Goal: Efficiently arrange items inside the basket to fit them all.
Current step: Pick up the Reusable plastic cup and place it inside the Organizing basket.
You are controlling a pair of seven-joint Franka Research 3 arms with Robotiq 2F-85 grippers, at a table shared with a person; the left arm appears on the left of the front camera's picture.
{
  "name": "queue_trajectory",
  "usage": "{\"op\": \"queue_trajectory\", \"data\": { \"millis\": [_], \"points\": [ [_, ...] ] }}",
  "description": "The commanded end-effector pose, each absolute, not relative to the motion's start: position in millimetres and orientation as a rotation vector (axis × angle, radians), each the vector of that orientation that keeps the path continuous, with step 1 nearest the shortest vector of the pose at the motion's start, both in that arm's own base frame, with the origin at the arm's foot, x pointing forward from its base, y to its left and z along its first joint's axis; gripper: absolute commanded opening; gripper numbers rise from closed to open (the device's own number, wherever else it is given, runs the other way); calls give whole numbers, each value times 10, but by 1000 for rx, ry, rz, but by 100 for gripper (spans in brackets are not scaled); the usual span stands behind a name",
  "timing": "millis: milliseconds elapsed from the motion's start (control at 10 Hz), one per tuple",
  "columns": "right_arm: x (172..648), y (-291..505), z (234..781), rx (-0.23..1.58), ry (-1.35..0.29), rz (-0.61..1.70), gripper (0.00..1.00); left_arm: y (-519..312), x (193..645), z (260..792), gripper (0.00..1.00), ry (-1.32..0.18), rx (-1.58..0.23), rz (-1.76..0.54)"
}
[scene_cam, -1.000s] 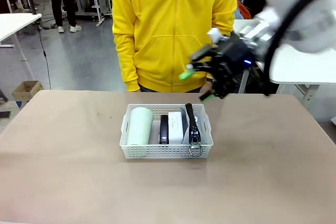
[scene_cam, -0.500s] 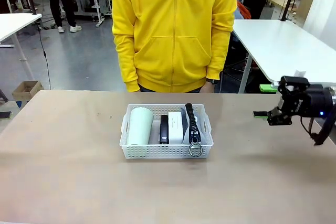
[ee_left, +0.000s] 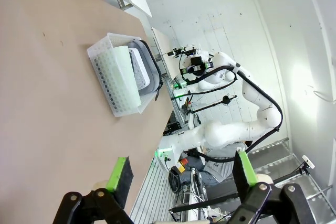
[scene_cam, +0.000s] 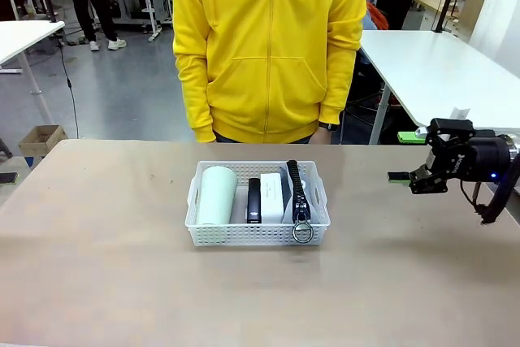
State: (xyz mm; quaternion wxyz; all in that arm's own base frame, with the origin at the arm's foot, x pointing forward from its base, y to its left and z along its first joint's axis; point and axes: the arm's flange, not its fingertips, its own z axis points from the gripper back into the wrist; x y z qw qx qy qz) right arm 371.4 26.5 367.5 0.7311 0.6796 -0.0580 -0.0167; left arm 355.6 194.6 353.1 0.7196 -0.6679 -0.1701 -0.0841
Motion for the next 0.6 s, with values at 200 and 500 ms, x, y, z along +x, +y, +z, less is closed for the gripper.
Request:
{"op": "queue_trajectory", "data": {
  "millis": [200, 500],
  "points": [
    [3714, 222, 3711, 1488, -114, -61, 100, 1920, 3526, 3554, 100, -363, -1471, -186],
    [3714, 222, 3711, 1488, -114, -61, 100, 1920, 3526, 3554, 100, -363, -1471, -186]
  ]
}}
